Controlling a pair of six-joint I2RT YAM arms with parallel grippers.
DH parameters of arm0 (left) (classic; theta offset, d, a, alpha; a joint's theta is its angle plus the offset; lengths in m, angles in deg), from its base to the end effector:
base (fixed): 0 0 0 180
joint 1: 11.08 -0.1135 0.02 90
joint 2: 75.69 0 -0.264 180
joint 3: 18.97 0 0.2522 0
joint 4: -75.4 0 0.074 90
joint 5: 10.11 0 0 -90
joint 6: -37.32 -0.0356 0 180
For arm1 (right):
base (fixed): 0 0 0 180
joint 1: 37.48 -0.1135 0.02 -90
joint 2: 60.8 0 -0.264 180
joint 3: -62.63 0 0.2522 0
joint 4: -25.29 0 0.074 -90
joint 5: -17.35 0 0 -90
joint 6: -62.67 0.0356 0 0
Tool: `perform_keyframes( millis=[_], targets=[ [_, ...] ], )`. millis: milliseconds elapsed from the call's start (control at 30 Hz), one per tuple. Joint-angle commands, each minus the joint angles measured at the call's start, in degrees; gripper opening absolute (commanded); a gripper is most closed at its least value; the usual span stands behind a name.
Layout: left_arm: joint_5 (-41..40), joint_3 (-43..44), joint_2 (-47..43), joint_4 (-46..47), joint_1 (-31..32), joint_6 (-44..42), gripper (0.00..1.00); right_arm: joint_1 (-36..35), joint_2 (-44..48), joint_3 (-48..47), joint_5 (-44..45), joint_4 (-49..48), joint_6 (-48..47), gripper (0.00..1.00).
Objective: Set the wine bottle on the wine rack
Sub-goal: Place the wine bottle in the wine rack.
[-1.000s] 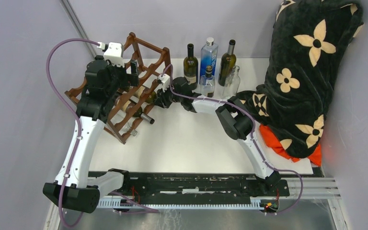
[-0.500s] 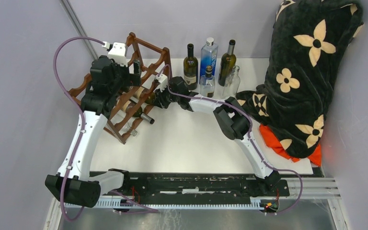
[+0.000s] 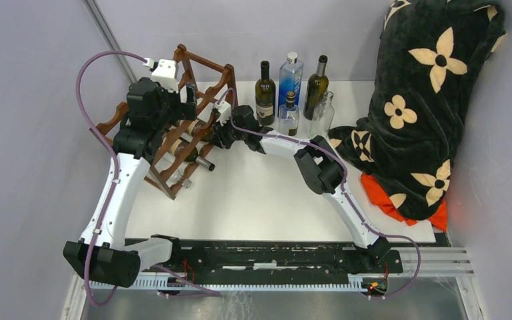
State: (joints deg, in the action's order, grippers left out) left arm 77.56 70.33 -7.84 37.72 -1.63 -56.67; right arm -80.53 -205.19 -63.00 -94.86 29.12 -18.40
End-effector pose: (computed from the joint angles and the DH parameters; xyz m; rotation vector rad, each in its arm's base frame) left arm 0.2571 -0.0413 0.4196 0.1888 1.8443 -0.0286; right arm 0.4089 0.4004 0.1450 -0.8567 1.8781 0.9594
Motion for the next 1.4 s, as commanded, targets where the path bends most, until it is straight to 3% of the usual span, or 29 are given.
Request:
perform_keyframes(
  millis=[0, 167, 400, 800, 1000, 1367],
  targets=[
    [1.65, 2.23, 0.62, 1.23, 0.04, 1.01, 1.00, -0.22, 1.33, -4.76, -0.73, -11.09, 0.99, 0.03],
    [2.06, 3.03, 1.85, 1.25, 0.04, 0.56, 1.00, -0.63, 0.60, -5.75, -0.20, -10.84, 0.86, 0.05],
    [3.45, 4.06, 2.46, 0.83, 0.04, 0.17, 1.00, -0.82, -0.92, -5.96, 0.94, -11.01, 1.79, 0.19],
    [5.04, 5.32, 2.79, 0.26, 0.04, 0.57, 1.00, -0.90, -1.32, -7.04, 2.39, -11.88, 0.50, 0.72],
    [5.70, 5.38, 1.86, 0.56, 0.08, 1.17, 1.00, -0.36, 3.63, -1.24, 1.11, -12.03, -3.21, 0.79],
    [7.56, 0.48, -2.85, 3.05, 0.04, 3.75, 1.00, -0.08, 16.52, 18.18, -2.25, -13.46, -13.02, 0.80]
  ],
)
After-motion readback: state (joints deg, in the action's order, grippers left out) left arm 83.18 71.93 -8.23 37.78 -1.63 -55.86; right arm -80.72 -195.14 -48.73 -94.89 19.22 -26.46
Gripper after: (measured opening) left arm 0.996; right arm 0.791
